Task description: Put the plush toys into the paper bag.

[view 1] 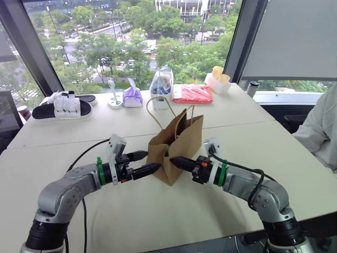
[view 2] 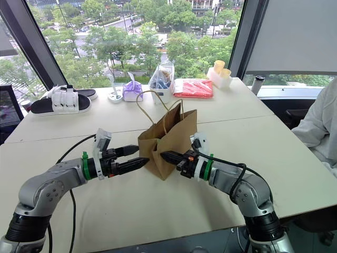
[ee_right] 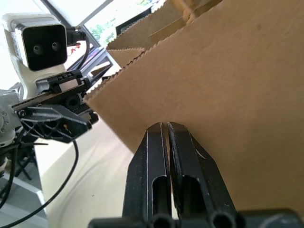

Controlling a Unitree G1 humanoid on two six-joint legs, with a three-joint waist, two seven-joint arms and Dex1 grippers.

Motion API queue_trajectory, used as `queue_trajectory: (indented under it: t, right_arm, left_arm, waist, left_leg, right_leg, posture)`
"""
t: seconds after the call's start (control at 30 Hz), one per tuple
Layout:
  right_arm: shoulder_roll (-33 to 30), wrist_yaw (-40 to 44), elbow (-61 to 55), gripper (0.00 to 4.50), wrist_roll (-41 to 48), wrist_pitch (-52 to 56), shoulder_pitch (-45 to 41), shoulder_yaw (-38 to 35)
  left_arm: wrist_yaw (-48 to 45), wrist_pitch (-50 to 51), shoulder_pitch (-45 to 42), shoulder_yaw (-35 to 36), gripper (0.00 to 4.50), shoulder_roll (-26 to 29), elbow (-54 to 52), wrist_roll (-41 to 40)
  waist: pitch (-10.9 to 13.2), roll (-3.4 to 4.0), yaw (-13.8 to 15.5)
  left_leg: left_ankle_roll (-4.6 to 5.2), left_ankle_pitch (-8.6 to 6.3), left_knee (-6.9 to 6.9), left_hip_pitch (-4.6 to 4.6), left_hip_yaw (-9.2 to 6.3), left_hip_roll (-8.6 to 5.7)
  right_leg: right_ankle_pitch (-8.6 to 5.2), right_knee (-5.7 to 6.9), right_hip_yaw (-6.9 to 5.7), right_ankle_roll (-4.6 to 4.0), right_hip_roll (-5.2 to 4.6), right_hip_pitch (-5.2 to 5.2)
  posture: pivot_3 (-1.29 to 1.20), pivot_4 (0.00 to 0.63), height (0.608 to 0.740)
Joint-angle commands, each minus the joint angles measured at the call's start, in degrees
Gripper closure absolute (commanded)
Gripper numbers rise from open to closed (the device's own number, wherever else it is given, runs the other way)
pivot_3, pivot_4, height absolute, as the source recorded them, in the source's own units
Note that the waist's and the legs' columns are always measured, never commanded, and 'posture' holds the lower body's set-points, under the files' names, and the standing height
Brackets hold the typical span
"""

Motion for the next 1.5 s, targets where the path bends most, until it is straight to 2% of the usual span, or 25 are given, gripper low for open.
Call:
queue_trajectory:
  t: [0.03, 0.27, 0.57, 0.73, 0.97, 1.1, 1.17, 1.23, 1.33, 1.37, 1.43, 1.47, 1.5]
  right_arm:
    - [1.3, -0.5, -2.5, 4.38, -0.4, 0.1, -1.4, 0.3]
    - [0.9, -0.3, -2.7, 4.38, -1.3, 0.6, -0.7, -0.3]
    - [2.8, -1.3, -1.8, 4.38, -2.2, 0.8, -1.3, -0.2]
    - [3.9, -1.6, -1.9, 4.38, -2.2, 1.1, -1.6, -0.3]
    - [4.3, -1.8, -2.7, 4.38, -1.7, 1.7, -1.8, -0.7]
    - [4.5, -1.8, -3.1, 4.38, -1.4, 2.1, -1.6, -0.9]
    - [4.6, -1.8, -3.2, 4.50, -1.4, 2.2, -1.6, -0.9]
    - [4.7, -1.8, -3.3, 4.50, -1.3, 2.2, -1.6, -1.0]
    - [5.0, -1.9, -3.4, 4.50, -0.9, 2.4, -1.7, -1.4]
    - [5.0, -1.9, -3.4, 4.50, -0.8, 2.4, -1.7, -1.4]
    - [5.2, -2.0, -3.4, 4.50, -0.5, 2.5, -1.7, -1.6]
    - [5.2, -2.1, -3.5, 4.50, -0.4, 2.6, -1.7, -1.7]
    - [5.3, -2.1, -3.5, 4.50, -0.3, 2.6, -1.7, -1.8]
  left_arm:
    - [1.4, 0.5, -0.3, -1.1, 0.00, 0.1, -3.9, 0.0]
    - [1.4, -1.6, -2.7, -0.1, 0.00, 1.7, -1.5, 1.8]
    - [0.4, -1.0, -1.9, -4.8, 0.00, 0.4, -4.2, 1.7]
    - [0.2, -4.6, -1.5, -9.3, 0.00, 1.4, -2.1, 8.3]
    - [3.1, -9.1, -0.8, -11.8, 0.00, -1.6, 0.1, 14.4]
    - [5.9, -9.4, -0.8, -10.5, 0.00, -5.1, 0.5, 14.5]
    - [6.2, -9.3, -0.5, -10.4, 0.56, -5.8, 0.0, 14.7]
    - [7.4, -9.8, 0.0, -10.2, 1.32, -6.8, -0.2, 15.1]
    - [9.2, -9.9, 0.4, -10.4, 2.91, -8.2, -0.8, 15.7]
    - [9.8, -10.0, 0.5, -10.7, 3.22, -8.8, -1.1, 16.0]
    - [11.1, -10.3, 0.6, -11.0, 4.23, -9.8, -1.4, 16.8]
    - [11.4, -10.4, 0.6, -11.0, 4.44, -10.1, -1.4, 17.0]
    - [11.6, -10.4, 0.6, -10.9, 4.44, -10.3, -1.4, 17.2]
  waist:
    - [0.0, 0.00, 0.0]
    - [0.0, 0.00, 0.1]
    - [0.0, 0.00, 0.0]
    - [0.0, 0.00, 0.0]
    - [0.0, 0.01, 0.1]
    - [0.0, 0.01, 0.1]
    - [0.0, 0.01, 0.1]
    - [0.0, 0.01, 0.0]
    - [0.0, 0.02, 0.0]
    - [0.0, 0.02, 0.0]
    - [0.0, 0.02, 0.1]
    - [0.0, 0.02, 0.1]
    - [0.0, 0.02, 0.1]
  left_leg:
    - [0.00, 0.00, 0.00, 0.00, 0.00, 0.00]
    - [0.00, 0.00, 0.03, 0.01, 0.00, -0.01]
    - [0.00, 0.00, 0.02, 0.01, 0.01, -0.01]
    - [0.00, 0.00, 0.03, 0.02, 0.02, -0.01]
    - [0.00, 0.00, 0.05, 0.02, 0.00, -0.02]
    - [0.00, 0.00, 0.06, 0.02, 0.00, -0.02]
    - [0.00, 0.00, 0.07, 0.01, -0.01, -0.02]
    - [0.00, 0.00, 0.05, 0.02, 0.00, -0.02]
    - [0.00, 0.00, 0.05, 0.02, 0.00, -0.02]
    - [0.00, 0.00, 0.05, 0.02, 0.00, -0.02]
    - [0.00, 0.00, 0.07, 0.01, -0.01, -0.02]
    - [0.00, 0.00, 0.08, 0.02, 0.00, -0.03]
    - [0.00, 0.00, 0.09, 0.01, 0.00, -0.03]
  right_leg:
    - [0.00, 0.01, 0.00, 0.00, 0.00, 0.00]
    - [0.01, 0.01, -0.01, 0.01, 0.01, 0.02]
    - [0.02, 0.01, 0.00, 0.02, 0.01, 0.01]
    - [0.02, 0.02, 0.00, 0.01, 0.01, 0.02]
    - [0.02, 0.01, 0.00, 0.02, 0.01, 0.05]
    - [0.03, 0.02, 0.00, 0.02, 0.01, 0.05]
    - [0.04, 0.01, -0.01, 0.04, 0.01, 0.05]
    - [0.04, 0.02, -0.01, 0.04, 0.01, 0.04]
    - [0.04, 0.02, -0.01, 0.05, 0.01, 0.04]
    - [0.04, 0.02, -0.01, 0.05, 0.01, 0.04]
    - [0.04, 0.01, -0.01, 0.05, 0.01, 0.05]
    - [0.05, 0.01, 0.00, 0.05, 0.01, 0.06]
    - [0.05, 0.01, 0.00, 0.06, 0.01, 0.06]
  posture:
    - [0.00, 0.150, 0.740]
    - [0.00, 0.150, 0.740]
    - [0.00, 0.150, 0.740]
    - [0.00, 0.150, 0.740]
    - [0.00, 0.150, 0.740]
    - [0.00, 0.150, 0.740]
    - [0.00, 0.150, 0.740]
    - [0.00, 0.150, 0.740]
    - [0.00, 0.150, 0.740]
    - [0.00, 0.150, 0.740]
    - [0.00, 0.150, 0.740]
    - [0.00, 0.150, 0.740]
    - [0.00, 0.150, 0.740]
